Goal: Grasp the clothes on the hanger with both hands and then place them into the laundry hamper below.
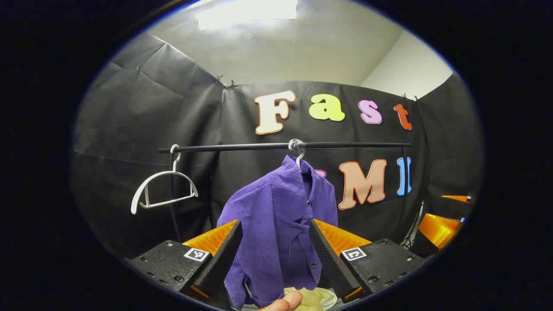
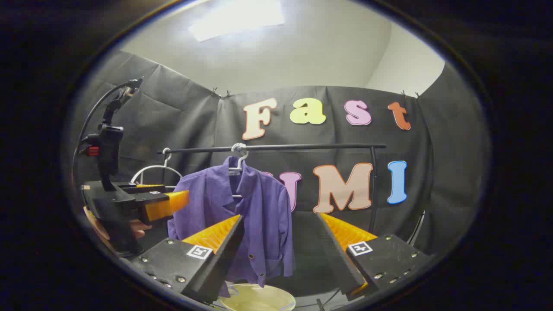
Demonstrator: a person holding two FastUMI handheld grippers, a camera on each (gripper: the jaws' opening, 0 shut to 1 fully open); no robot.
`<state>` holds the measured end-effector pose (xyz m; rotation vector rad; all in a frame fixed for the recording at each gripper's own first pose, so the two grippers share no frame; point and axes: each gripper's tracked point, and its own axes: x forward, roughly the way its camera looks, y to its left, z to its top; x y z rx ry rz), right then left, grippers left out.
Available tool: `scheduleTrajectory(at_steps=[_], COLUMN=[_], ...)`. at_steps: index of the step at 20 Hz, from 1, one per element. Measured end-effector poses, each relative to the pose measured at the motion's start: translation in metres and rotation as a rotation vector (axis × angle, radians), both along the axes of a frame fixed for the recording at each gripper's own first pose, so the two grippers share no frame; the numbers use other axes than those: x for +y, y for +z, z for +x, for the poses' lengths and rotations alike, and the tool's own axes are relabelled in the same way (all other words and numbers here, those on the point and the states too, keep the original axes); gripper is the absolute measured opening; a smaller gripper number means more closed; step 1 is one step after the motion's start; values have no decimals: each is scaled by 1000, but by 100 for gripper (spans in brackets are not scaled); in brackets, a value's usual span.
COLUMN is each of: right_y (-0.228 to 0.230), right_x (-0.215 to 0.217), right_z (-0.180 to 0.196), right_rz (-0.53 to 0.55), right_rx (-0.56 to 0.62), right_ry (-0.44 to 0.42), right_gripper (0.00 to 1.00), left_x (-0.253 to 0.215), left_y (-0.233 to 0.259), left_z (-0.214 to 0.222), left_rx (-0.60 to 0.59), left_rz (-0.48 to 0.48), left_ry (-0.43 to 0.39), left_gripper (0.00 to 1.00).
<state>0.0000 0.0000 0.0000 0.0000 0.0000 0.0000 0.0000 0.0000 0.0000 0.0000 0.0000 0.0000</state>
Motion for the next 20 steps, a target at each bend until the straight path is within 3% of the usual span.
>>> scheduleTrajectory(at_steps=[2,3,8,12,13,14,20], right_y=[6,7,7,-9,-12,-11,-32], right_x=[-2,-5,1,-6,-3,-2,-5], right_z=[0,1,12,29,32,37,79], right_rz=[-16,-22,-5,18,27,32,39], right_rx=[-18,-23,-34,-1,-5,-20,-37], right_ry=[-6,-11,33,44,58,68,79], right_gripper=[93,99,98,98,94,98,98], left_x=[-1,-3,-7,-3,-3,-6,-18], left_y=[-3,-3,-7,-14,-16,-18,-40], left_z=[1,2,11,27,30,33,57], left_rx=[6,9,19,33,34,36,45], left_rz=[0,-3,-4,11,16,23,44], left_ry=[3,0,-6,16,18,18,46], left_gripper=[93,93,94,93,93,93,94])
